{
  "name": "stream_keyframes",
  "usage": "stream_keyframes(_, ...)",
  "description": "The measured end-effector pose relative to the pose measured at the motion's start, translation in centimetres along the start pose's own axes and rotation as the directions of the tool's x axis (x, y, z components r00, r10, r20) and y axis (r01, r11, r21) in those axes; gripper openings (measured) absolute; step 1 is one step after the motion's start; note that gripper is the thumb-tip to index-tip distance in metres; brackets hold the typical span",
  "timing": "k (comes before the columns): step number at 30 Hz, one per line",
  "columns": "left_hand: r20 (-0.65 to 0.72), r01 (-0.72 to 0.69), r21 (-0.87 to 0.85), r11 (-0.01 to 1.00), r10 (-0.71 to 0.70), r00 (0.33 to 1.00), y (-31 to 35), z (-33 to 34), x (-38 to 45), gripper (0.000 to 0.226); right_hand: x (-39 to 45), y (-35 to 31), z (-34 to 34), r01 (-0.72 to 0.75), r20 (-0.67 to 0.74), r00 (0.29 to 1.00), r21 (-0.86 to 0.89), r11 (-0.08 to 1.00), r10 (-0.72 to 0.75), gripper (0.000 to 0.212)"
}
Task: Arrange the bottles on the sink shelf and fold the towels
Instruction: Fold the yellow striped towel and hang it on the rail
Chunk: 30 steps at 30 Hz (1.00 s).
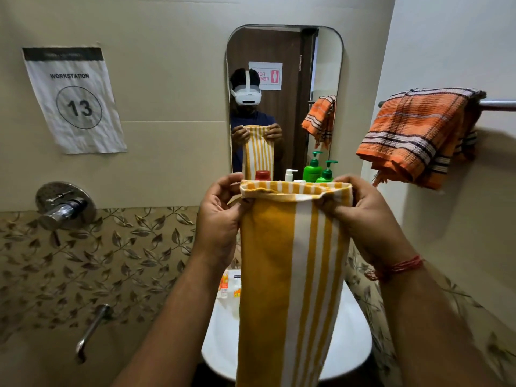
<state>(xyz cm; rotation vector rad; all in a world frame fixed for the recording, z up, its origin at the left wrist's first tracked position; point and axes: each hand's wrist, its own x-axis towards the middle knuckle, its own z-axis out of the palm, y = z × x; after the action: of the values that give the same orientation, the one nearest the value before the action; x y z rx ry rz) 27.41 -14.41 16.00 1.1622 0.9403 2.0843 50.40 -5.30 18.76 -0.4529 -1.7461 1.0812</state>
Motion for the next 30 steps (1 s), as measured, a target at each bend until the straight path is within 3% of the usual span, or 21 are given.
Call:
stream_keyframes(4,-0.047,-0.03,-0.037,0.999,0.028,0.998,0.6,0.0,0.3,0.04,0.0,-1.4,1.5,0.103,-0.092,0.99,-0.079,0.992,-0.11,0.031)
stream_keyframes(9,-0.047,-0.058,-0.094,0.994,0.054,0.997,1.0,0.1,0.4,0.047,0.5,-2.3,1.1,0.074,-0.079,0.994,-0.027,0.997,-0.075,0.033)
stream_keyframes(12,0.155,0.132,-0.113,0.985,-0.114,0.981,1.2,-0.2,0.1,0.072,0.6,-2.5,0.9,0.078,-0.096,0.992,-0.006,0.997,-0.078,0.03)
stream_keyframes(14,0.313,0.335,0.068,0.94,-0.339,0.888,0.7,-0.2,-0.9,0.087,0.7,-2.6,0.8,0.065,-0.105,0.992,0.006,0.998,-0.064,0.03)
stream_keyframes(15,0.328,0.376,0.15,0.914,-0.405,0.853,0.2,-0.2,-1.5,0.092,0.8,-2.6,0.7,0.042,-0.096,0.995,0.011,0.999,-0.04,0.031)
stream_keyframes(17,0.296,0.366,0.203,0.908,-0.413,0.861,-0.7,0.1,-2.3,0.097,1.2,-2.7,0.4,-0.048,-0.052,0.997,0.026,0.998,0.05,0.039)
stream_keyframes(19,0.247,0.341,0.167,0.925,-0.374,0.894,-0.7,0.8,-2.6,0.09,1.3,-2.7,-0.1,-0.14,-0.022,0.989,0.134,0.981,0.144,0.05)
stream_keyframes(21,0.198,0.326,0.114,0.938,-0.343,0.918,0.0,1.5,-2.2,0.067,1.0,-2.3,-1.0,-0.204,0.038,0.978,0.319,0.925,0.203,0.064)
stream_keyframes(24,0.117,0.317,0.081,0.945,-0.325,0.938,1.1,2.9,-1.5,0.053,-1.3,-0.4,-1.4,-0.397,0.299,0.905,0.333,0.855,0.304,0.096)
stream_keyframes(25,0.084,0.306,0.084,0.948,-0.312,0.946,1.3,3.3,-1.3,0.054,-2.2,0.4,-1.2,-0.432,0.349,0.878,0.283,0.856,0.327,0.095)
stream_keyframes(27,0.055,0.298,0.079,0.951,-0.303,0.952,1.4,3.3,-0.8,0.06,-3.1,1.4,-0.2,-0.415,0.319,0.888,0.244,0.876,0.332,0.072)
stream_keyframes(30,0.229,0.443,0.136,0.886,-0.463,0.856,0.8,0.9,-1.3,0.088,-2.7,1.0,1.0,-0.345,0.186,0.936,0.33,0.879,0.298,0.039)
